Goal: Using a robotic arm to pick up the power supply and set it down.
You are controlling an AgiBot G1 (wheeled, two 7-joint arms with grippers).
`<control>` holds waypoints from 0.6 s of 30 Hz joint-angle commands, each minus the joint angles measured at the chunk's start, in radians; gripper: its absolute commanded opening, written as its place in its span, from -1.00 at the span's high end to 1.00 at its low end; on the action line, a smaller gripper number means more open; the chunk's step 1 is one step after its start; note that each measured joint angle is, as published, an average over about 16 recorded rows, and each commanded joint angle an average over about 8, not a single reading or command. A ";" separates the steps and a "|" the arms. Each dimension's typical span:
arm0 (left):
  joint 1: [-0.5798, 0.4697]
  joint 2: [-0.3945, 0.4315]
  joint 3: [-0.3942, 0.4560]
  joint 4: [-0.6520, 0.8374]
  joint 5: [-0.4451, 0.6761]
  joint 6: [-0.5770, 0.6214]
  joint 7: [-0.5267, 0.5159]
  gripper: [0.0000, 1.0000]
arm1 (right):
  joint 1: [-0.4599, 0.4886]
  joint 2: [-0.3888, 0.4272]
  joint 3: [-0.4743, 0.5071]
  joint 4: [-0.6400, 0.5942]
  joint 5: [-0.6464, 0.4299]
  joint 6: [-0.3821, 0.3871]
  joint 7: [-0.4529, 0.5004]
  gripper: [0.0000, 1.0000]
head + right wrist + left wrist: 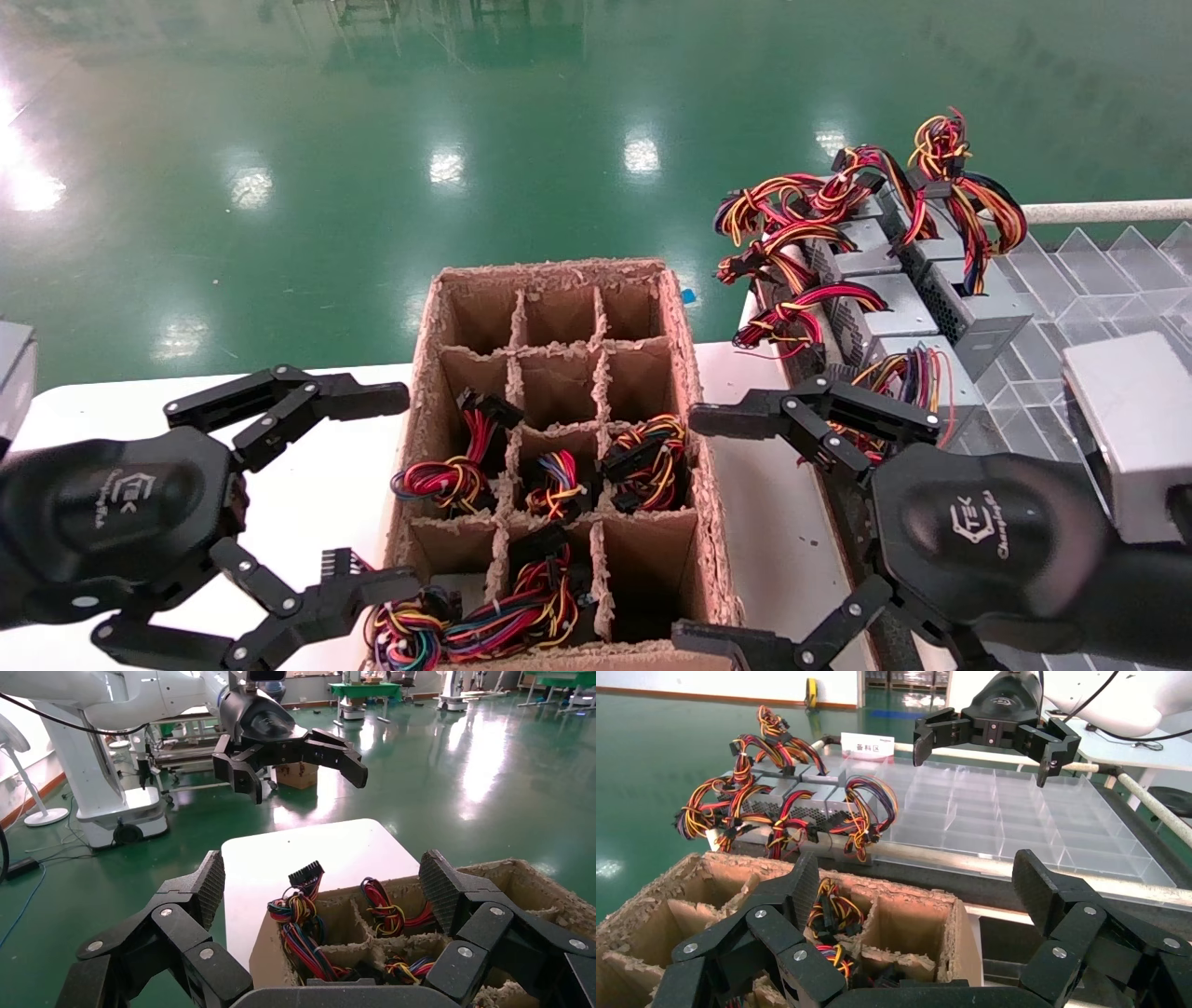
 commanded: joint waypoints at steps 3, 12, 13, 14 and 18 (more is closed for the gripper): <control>0.000 0.000 0.000 0.000 0.000 0.000 0.000 -1.00 | 0.000 0.000 0.000 0.000 0.000 0.000 0.000 -1.00; 0.000 0.000 0.000 0.000 0.000 0.000 0.000 -1.00 | 0.001 0.000 0.000 0.000 -0.001 0.001 0.000 -1.00; 0.000 0.000 0.000 0.000 0.000 0.000 0.000 -1.00 | 0.001 0.000 0.000 0.000 -0.001 0.001 0.000 -1.00; 0.000 0.000 0.000 0.000 0.000 0.000 0.000 -1.00 | 0.001 0.000 0.000 0.000 -0.001 0.001 0.000 -1.00; 0.000 0.000 0.000 0.000 0.000 0.000 0.000 -1.00 | 0.001 0.000 0.000 -0.001 -0.001 0.001 0.000 -1.00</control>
